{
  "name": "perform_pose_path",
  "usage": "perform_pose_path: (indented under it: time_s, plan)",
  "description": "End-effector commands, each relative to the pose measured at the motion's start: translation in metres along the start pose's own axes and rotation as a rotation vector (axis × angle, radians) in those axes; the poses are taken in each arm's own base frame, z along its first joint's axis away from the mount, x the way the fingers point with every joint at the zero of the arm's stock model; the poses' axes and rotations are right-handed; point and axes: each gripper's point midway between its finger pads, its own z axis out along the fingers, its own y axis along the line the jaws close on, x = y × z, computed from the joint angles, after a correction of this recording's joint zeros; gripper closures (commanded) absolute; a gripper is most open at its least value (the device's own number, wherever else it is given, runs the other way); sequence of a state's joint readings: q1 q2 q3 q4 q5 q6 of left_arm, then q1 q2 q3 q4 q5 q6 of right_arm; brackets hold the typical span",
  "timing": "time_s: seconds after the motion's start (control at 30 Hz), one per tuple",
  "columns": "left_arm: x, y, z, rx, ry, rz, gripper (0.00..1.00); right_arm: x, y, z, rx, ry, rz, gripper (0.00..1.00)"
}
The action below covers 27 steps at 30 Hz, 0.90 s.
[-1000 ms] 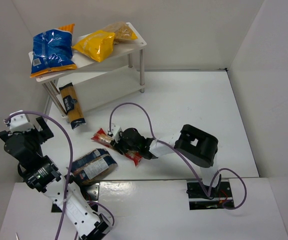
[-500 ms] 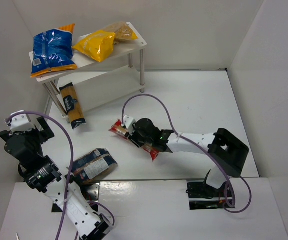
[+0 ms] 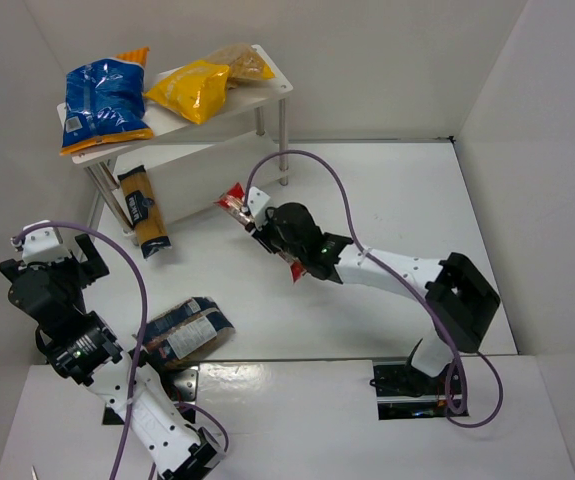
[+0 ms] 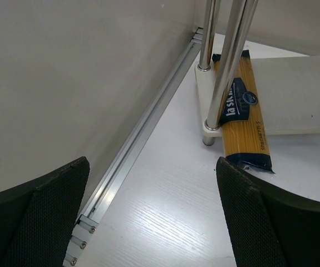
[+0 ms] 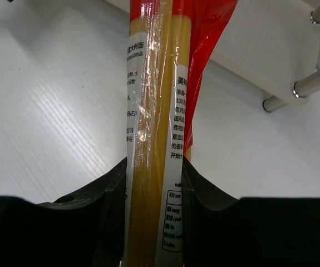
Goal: Place and organize the pasta boxes and bags onto the shelf
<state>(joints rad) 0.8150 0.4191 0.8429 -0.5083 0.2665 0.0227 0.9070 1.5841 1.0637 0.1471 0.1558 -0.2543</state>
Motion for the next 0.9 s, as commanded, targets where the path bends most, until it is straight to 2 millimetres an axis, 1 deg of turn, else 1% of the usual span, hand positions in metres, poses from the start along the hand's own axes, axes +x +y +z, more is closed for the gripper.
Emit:
perform_pose_path:
  time_s: [0.0, 0.03, 0.07, 0.1, 0.13, 0.17, 0.2, 0.23, 0.27, 0.3, 0.33, 0.37, 0.4, 0.43, 0.5, 0.53, 0.57, 0.63, 0.67, 0.7, 0.73, 0.77, 0.8, 0.83, 0.87]
  plan:
    - [-0.003, 0.001, 0.003, 0.001, -0.014, 0.01, 0.0, -0.088, -0.031, 0.013, 0.132, -0.255, -0.007, 1.0]
    - [-0.003, 0.001, 0.003, 0.001, -0.014, 0.01, 0.0, -0.092, -0.038, 0.017, 0.154, -0.262, -0.014, 1.0]
    - [-0.003, 0.001, 0.003, 0.001, -0.014, 0.01, 0.0, -0.08, -0.041, 0.028, 0.161, -0.233, -0.016, 1.0]
    - [-0.003, 0.001, 0.003, 0.001, -0.014, 0.01, 0.0, -0.08, -0.046, 0.033, 0.172, -0.235, -0.022, 1.0]
    - [-0.003, 0.001, 0.003, 0.001, -0.014, 0.01, 0.0, -0.085, -0.055, 0.037, 0.189, -0.242, -0.016, 1.0]
    - [-0.003, 0.001, 0.003, 0.001, -0.014, 0.01, 0.0, -0.075, -0.057, 0.049, 0.192, -0.218, -0.018, 1.0]
    - [-0.003, 0.001, 0.003, 0.001, -0.014, 0.01, 0.0, -0.082, -0.07, 0.052, 0.218, -0.234, -0.02, 1.0]
    - [-0.003, 0.001, 0.003, 0.001, -0.014, 0.01, 0.0, -0.08, -0.074, 0.057, 0.226, -0.229, -0.019, 1.0]
    - [-0.003, 0.001, 0.003, 0.001, -0.014, 0.01, 0.0, -0.082, -0.075, 0.06, 0.228, -0.237, -0.017, 1.0]
    - [-0.003, 0.001, 0.003, 0.001, -0.014, 0.01, 0.0, -0.077, -0.082, 0.067, 0.243, -0.23, -0.023, 1.0]
    - [-0.003, 0.001, 0.003, 0.001, -0.014, 0.01, 0.0, -0.081, -0.091, 0.069, 0.259, -0.237, -0.029, 1.0]
    - [-0.003, 0.001, 0.003, 0.001, -0.014, 0.01, 0.0, -0.08, -0.093, 0.075, 0.272, -0.237, -0.027, 1.0]
    - [-0.003, 0.002, 0.003, 0.001, -0.014, 0.019, 0.0, -0.088, -0.095, 0.076, 0.279, -0.253, -0.036, 1.0]
    - [-0.004, 0.001, 0.001, 0.0, -0.022, 0.022, 0.0, -0.089, -0.104, 0.078, 0.302, -0.252, -0.031, 1.0]
    - [-0.004, 0.001, 0.001, 0.0, -0.023, 0.022, 0.0, -0.095, -0.107, 0.084, 0.315, -0.254, -0.042, 1.0]
    - [-0.006, 0.001, -0.001, -0.001, -0.033, 0.025, 0.0, -0.098, -0.108, 0.083, 0.315, -0.254, -0.042, 1.0]
    - [-0.006, 0.001, -0.001, -0.001, -0.033, 0.025, 0.0, -0.104, -0.11, 0.085, 0.317, -0.261, -0.04, 1.0]
    - [-0.008, 0.0, -0.003, -0.002, -0.041, 0.028, 0.0, -0.103, -0.109, 0.092, 0.311, -0.251, -0.028, 1.0]
    - [-0.008, 0.0, -0.003, -0.002, -0.041, 0.028, 0.0, -0.113, -0.111, 0.092, 0.316, -0.266, -0.025, 1.0]
    - [-0.008, 0.0, -0.003, -0.002, -0.041, 0.028, 0.0, -0.114, -0.112, 0.095, 0.315, -0.265, -0.025, 1.0]
    - [-0.008, 0.0, -0.003, -0.002, -0.041, 0.028, 0.0, -0.108, -0.109, 0.103, 0.309, -0.248, -0.019, 1.0]
    - [-0.008, -0.001, -0.003, 0.007, -0.042, 0.028, 0.0, -0.114, -0.113, 0.104, 0.323, -0.259, -0.015, 1.0]
    - [-0.008, -0.001, -0.003, 0.007, -0.042, 0.028, 0.0, -0.109, -0.111, 0.11, 0.32, -0.25, -0.016, 1.0]
    - [-0.006, -0.001, -0.001, 0.008, -0.034, 0.025, 0.0, -0.113, -0.112, 0.109, 0.323, -0.259, -0.015, 1.0]
    - [-0.006, -0.001, -0.001, 0.008, -0.034, 0.025, 0.0, -0.115, -0.113, 0.112, 0.324, -0.263, -0.014, 1.0]
